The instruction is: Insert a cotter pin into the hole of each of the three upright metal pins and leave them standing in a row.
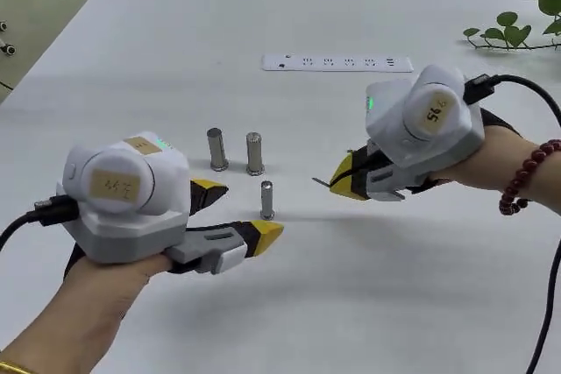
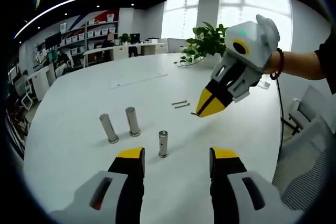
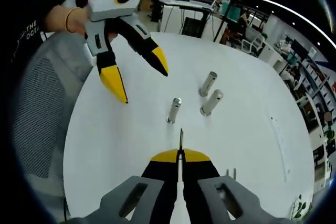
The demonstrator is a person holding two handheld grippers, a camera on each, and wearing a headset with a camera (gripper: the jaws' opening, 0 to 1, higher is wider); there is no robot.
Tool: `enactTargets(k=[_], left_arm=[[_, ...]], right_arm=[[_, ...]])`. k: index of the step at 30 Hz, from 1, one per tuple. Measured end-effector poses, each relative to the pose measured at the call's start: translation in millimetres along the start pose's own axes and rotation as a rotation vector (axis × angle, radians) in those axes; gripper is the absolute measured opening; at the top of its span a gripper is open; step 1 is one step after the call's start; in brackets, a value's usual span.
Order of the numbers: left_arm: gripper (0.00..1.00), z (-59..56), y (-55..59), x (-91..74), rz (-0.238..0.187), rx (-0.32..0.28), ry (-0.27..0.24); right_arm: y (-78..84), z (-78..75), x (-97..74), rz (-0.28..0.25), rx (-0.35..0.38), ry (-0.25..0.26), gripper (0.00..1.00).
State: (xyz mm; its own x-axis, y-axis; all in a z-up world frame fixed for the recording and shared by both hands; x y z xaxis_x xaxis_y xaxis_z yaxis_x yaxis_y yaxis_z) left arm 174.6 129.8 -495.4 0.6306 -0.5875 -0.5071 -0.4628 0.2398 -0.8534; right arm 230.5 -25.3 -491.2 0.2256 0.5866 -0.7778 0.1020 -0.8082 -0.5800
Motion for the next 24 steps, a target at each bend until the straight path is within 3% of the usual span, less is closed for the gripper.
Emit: enactTargets(k=[6,17,24], left_arm=[[0.37,-4.8,-7.3,1.8,-0.007,-0.017,0.019],[0.21,-11.7,-12.6,5.4,-0.013,-0.196,0.103],[0.14,-15.5,-14.1,5.7,-0.012,-0.243,0.147]], right_arm=[[-11.6,8.8,-1.6,-0.055,-0.066,-0.006,0.0],[-21.1,15.7,-4.4,-0.104,-0.165,0.006,0.0],[-27.0,21.2,-6.6,-0.119,-0.223,0.005,0.0]])
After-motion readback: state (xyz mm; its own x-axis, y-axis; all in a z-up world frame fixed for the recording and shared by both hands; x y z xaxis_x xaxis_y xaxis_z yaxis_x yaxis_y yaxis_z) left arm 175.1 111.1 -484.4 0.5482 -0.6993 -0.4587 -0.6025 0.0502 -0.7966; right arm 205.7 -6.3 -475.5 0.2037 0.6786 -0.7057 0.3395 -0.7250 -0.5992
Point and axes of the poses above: the centre of the closed fingertips' face, and the gripper's own axes: x roughly forward along the fingers, z roughly to its left, y roughly out of its underside, the point moved 7 cm from there along -x, roughly backward along the fingers, and after that the axes turned 1 degree about -x, right-handed, at the moved point
